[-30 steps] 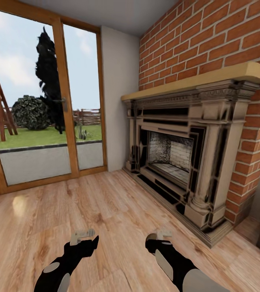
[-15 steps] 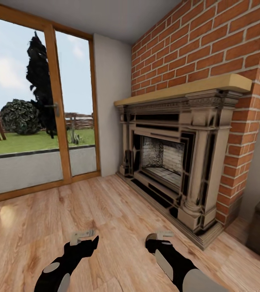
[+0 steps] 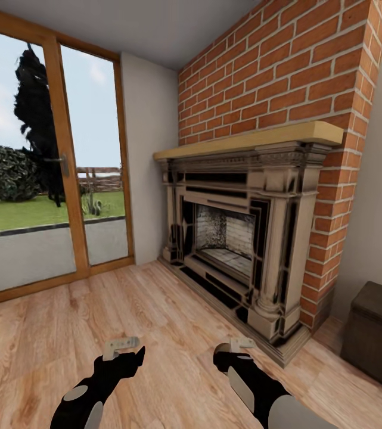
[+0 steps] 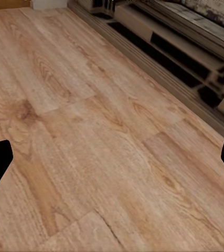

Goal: Place each of the two pumpkins and all three candles from the living room inside a cabinet in the living room (use any cabinet), then make sure every cabinet is closed, and position the cauldron so it is next to a table in the living room.

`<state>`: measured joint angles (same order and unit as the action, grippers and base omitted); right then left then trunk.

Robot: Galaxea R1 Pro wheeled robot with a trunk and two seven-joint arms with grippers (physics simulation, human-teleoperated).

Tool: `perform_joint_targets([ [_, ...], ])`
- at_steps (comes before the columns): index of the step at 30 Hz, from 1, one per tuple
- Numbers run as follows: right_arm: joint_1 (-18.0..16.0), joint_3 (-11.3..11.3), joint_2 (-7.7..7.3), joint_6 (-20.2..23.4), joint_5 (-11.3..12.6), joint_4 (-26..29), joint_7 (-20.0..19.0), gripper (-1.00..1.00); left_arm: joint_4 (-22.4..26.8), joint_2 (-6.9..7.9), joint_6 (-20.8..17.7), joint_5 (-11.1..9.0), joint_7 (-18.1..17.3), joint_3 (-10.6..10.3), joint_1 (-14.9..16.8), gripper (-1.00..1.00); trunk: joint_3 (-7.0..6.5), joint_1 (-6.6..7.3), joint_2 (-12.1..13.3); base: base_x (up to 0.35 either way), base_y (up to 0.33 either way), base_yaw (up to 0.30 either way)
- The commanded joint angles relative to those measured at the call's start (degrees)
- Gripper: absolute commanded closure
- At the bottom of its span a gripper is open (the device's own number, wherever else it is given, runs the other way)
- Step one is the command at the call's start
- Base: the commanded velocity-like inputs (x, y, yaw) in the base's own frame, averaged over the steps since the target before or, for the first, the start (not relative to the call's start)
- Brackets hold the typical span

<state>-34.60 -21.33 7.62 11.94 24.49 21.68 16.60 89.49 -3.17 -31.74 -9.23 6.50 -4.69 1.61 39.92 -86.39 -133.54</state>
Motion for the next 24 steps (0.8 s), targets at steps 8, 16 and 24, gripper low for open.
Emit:
perform_joint_targets([
  [8, 0.0, -0.5, -0.04, 0.3, 0.5, 0.0, 0.5, 1.0, -0.1, 0.01, -0.2, -0.6, 0.6, -0.1, 0.0, -1.0, -1.61, 1.77, 3.2, 0.0, 0.0, -0.088],
  [16, 0.0, -0.5, -0.06, 0.3, 0.5, -0.1, 0.5, 1.0, -0.2, 0.01, -0.2, -0.5, 0.6, -0.1, 0.0, -1.0, -3.55, 3.53, 6.4, 0.0, 0.0, -0.199],
  [24, 0.0, -0.5, -0.06, 0.3, 0.5, -0.2, 0.4, 1.0, -0.2, 0.01, -0.2, -0.5, 0.6, -0.1, 0.0, -1.0, -5.51, 5.29, 9.6, 0.0, 0.0, -0.21],
])
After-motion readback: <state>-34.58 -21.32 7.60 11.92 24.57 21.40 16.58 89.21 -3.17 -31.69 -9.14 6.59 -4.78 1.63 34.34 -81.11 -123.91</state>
